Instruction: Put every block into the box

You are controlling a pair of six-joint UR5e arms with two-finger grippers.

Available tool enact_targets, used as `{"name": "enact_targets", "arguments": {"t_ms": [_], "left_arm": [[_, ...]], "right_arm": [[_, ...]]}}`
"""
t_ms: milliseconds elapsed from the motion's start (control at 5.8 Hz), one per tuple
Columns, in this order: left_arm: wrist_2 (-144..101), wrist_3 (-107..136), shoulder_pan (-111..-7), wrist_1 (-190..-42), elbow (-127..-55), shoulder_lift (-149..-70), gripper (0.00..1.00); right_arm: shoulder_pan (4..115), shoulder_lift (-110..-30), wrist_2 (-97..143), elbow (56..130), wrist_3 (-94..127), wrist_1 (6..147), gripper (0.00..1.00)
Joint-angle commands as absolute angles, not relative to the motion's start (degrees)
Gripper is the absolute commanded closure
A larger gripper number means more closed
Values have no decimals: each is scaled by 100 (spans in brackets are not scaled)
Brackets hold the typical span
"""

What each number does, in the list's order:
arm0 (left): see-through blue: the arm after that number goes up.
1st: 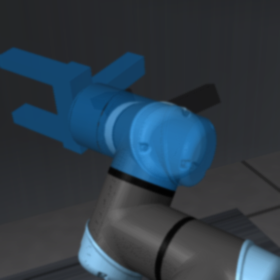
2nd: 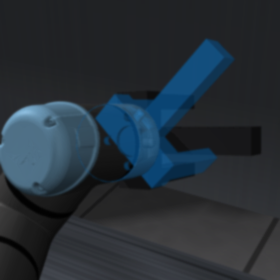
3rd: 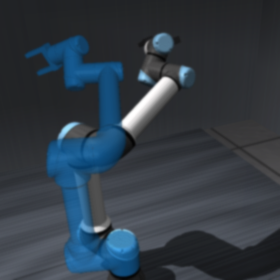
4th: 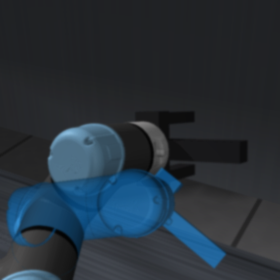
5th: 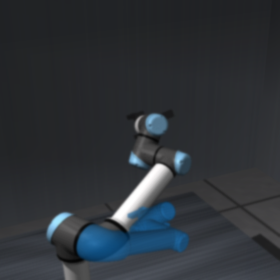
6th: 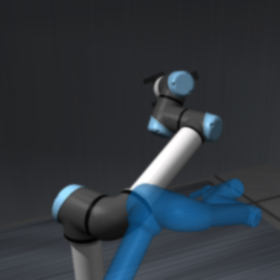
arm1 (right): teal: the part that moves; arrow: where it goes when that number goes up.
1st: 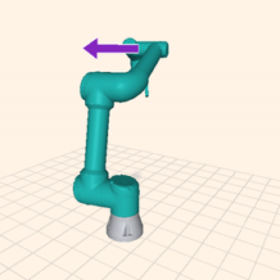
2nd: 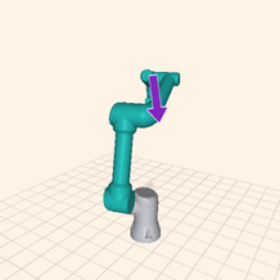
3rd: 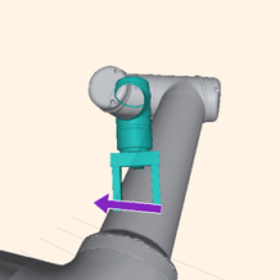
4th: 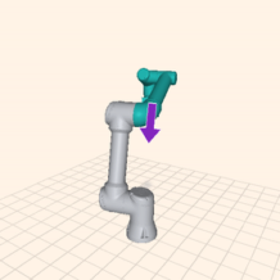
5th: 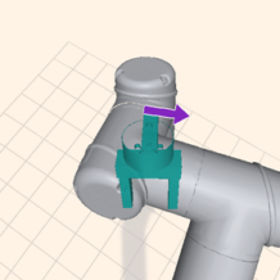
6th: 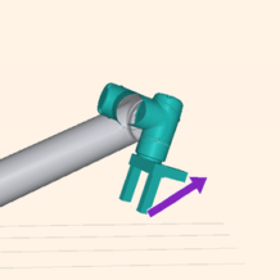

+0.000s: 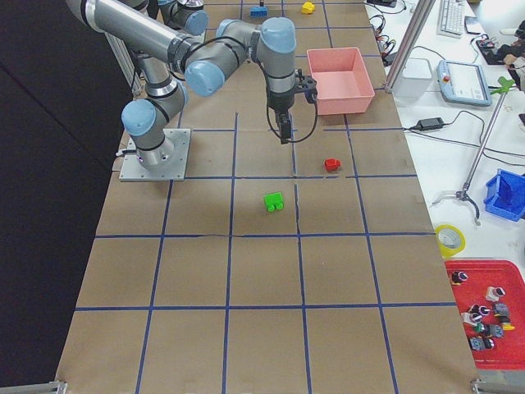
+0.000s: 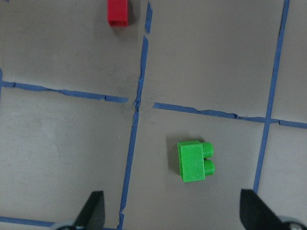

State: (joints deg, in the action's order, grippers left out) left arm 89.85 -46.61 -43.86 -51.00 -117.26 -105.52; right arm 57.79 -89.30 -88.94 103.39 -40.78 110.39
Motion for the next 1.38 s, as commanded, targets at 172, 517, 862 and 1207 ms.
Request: {"name": "enact_targets", "arguments": {"t_ms": [172, 517, 862, 1207], "left_arm": [[8965, -4658, -4386, -5019, -11821, -10748, 1], [8974, -4658, -4386, -4861, -11821, -10890, 9], [8982, -4667, -4386, -4860, -11813, -10890, 35], [9026, -4650, -4412, -4895, -11725, -10750, 69]], "right_arm": [[5197, -7993, -8789, 11422, -4833, 13126, 1], [4714, -7788, -8537, 12064, -5175, 14111, 1], [4676, -7526, -8332, 12217, -5256, 14466, 1], [4676, -7121, -8350, 12295, -5291, 14887, 1]]}}
